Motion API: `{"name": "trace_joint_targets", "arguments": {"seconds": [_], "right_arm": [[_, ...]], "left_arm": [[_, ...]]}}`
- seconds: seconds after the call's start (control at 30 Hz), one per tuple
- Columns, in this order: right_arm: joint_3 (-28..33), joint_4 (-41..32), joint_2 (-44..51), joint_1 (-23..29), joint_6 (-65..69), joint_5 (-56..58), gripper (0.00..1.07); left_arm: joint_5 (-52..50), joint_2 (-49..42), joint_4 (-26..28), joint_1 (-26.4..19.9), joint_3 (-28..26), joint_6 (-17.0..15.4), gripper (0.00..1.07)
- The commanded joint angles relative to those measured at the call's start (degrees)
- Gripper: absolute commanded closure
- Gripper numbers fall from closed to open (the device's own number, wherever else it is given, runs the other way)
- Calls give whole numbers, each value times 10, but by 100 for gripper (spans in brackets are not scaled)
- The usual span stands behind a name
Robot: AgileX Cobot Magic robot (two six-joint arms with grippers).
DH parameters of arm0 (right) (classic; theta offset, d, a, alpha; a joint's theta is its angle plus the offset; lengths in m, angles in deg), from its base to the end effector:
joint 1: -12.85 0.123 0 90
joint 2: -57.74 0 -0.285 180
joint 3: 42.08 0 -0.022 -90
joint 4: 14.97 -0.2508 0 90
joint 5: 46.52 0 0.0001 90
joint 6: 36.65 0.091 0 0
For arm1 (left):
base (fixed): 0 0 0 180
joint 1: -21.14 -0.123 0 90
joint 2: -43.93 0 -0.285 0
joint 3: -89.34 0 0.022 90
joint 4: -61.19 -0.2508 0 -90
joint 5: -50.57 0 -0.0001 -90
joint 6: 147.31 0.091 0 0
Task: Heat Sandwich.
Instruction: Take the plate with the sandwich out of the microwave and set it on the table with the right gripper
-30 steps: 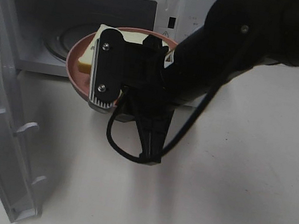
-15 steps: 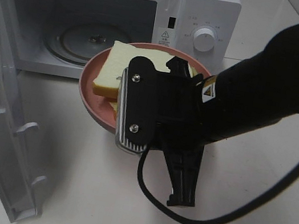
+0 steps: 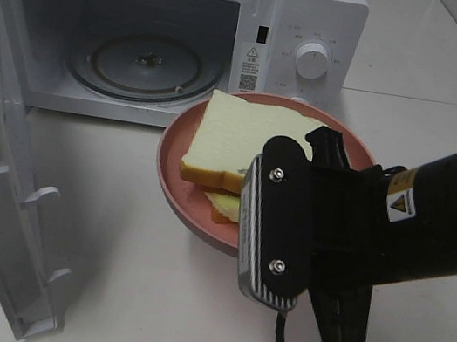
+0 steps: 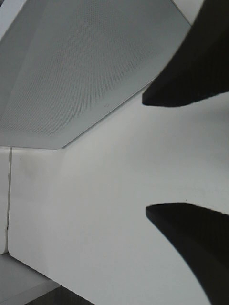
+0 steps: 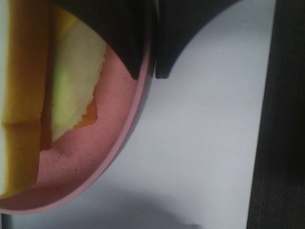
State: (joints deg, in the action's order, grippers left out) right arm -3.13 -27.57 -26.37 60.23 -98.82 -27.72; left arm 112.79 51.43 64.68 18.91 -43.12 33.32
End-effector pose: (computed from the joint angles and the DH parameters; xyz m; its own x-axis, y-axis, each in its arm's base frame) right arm 0.1642 0.1879 0.2171 0.2482 -0.8625 -0.4411 -0.8955 -0.0307 -0.4439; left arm -0.0087 -0.0052 0.2803 -0.4571 -0.0352 -0.8887 0.0010 0.9992 -0.0401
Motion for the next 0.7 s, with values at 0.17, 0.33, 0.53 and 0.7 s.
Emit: {"name": "trace_joint_targets", "arguments": {"seconds": [0.17,0.33,0.53,0.7], "right_arm": [[33,2,48,1,29,-19,107],[47,9,73,-1,54,-5,107],[53,46,79,-2,105,10,107],[53,54,79,-54,137,14,107]], "left_arm": [[-10,-3,-1,2,2,-2,49],[-10,-3,-1,2,2,-2,49],[-10,-3,-1,2,2,-2,49],[-10,-3,-1,2,2,-2,49]]}}
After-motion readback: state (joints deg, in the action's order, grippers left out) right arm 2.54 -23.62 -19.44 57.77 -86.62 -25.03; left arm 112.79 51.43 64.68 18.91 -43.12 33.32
